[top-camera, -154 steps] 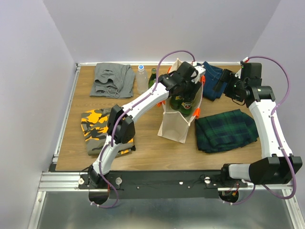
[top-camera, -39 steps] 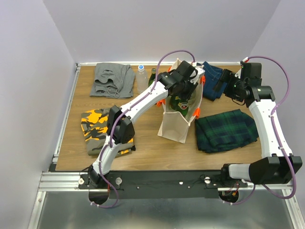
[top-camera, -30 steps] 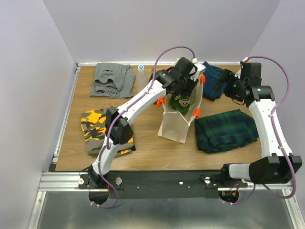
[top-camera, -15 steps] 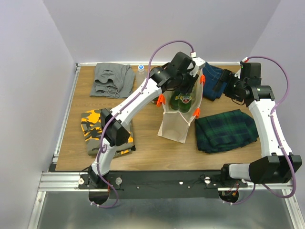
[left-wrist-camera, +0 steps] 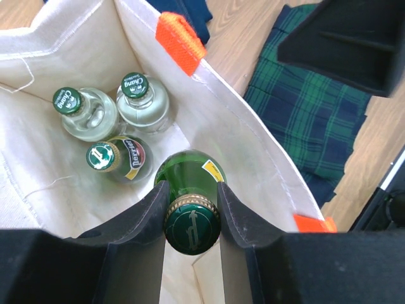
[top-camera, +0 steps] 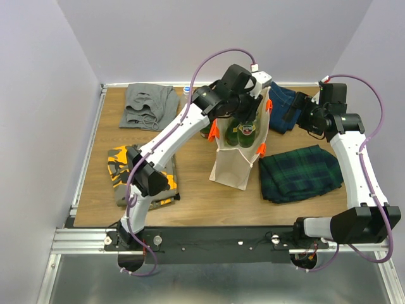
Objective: Take the beverage out of the canvas bag
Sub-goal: Take out the drink from the canvas bag, then place the drink at the center of the board.
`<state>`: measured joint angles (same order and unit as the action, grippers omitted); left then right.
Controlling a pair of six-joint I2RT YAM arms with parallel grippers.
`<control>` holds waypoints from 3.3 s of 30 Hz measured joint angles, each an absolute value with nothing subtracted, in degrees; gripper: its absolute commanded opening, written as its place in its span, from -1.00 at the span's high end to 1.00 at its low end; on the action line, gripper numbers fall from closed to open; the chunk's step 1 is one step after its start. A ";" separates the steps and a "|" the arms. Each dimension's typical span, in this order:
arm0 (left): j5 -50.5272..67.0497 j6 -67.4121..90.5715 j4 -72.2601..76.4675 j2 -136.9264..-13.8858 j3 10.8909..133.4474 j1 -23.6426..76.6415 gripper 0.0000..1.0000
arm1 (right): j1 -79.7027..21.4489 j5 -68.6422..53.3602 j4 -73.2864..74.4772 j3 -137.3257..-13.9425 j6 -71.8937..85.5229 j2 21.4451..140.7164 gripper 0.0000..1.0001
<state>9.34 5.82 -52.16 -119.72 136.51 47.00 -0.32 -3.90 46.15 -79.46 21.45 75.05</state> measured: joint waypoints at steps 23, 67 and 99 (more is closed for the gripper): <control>10.13 6.04 -52.45 -112.95 138.02 47.00 1.00 | -0.30 -3.90 46.15 -79.46 21.47 74.83 -1.00; 2.26 5.56 -51.46 -103.74 138.50 44.58 1.00 | -0.32 -3.95 46.13 -79.46 21.47 74.83 -1.00; -5.54 5.80 -45.93 -95.68 120.09 33.52 1.00 | -0.32 -4.62 46.06 -79.42 21.52 75.57 -1.00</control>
